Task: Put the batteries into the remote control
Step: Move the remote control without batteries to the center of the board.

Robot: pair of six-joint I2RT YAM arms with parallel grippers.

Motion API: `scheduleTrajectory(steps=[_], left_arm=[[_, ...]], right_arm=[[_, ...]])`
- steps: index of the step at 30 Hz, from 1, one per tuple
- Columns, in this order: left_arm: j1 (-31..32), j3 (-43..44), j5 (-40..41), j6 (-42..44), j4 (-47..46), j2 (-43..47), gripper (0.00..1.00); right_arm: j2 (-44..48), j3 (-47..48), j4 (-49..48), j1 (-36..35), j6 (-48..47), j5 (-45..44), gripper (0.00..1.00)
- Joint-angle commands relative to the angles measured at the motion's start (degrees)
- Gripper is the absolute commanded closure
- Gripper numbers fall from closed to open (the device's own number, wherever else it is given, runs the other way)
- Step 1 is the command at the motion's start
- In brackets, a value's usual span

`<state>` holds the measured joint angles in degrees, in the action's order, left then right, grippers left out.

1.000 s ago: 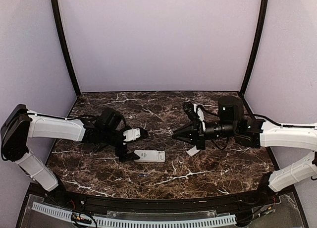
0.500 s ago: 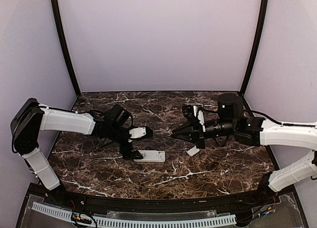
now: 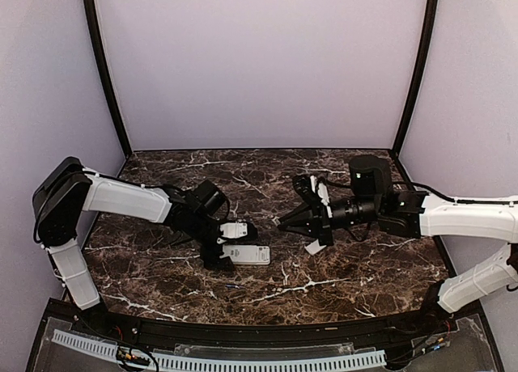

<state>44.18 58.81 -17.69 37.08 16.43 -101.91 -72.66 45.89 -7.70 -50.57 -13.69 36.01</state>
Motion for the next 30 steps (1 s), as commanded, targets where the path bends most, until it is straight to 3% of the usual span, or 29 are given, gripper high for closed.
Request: scheduleTrajectory(steps=[1,8,16,19,24,30], left_arm=[[2.21,0.14,3.34,0.79,1.33,-1.06,0.14],[3.16,-0.14,5.58,-0.67,0.24,-1.63,0.36],[7.57,-0.36,9.73,-2.94,-0.17,-2.71,0.58],[8.33,2.43,8.16,-6.07,2.26,-4.24,0.6],[9.8,5.36,-1.59,-11.04,2.29,-5.8,0.6],[10.9,5.23,-1.38,-16.08,-2.55,-6.15,0.54]], right_arm=[[-0.4,0.41,-0.75,0.22,3.74,-0.21,1.0],[-0.45,1.67,4.97,0.24,9.9,-4.12,1.0],[1.28,0.08,7.46,1.58,23.77,-20.12,1.0],[-0.06,0.68,12.32,3.36,29.83,-23.15,1.0],[-3.65,2.8,19.76,4.51,36.94,-25.35,1.0],[-5.13,1.18,20.53,4.51,41.98,-24.48,1.0]])
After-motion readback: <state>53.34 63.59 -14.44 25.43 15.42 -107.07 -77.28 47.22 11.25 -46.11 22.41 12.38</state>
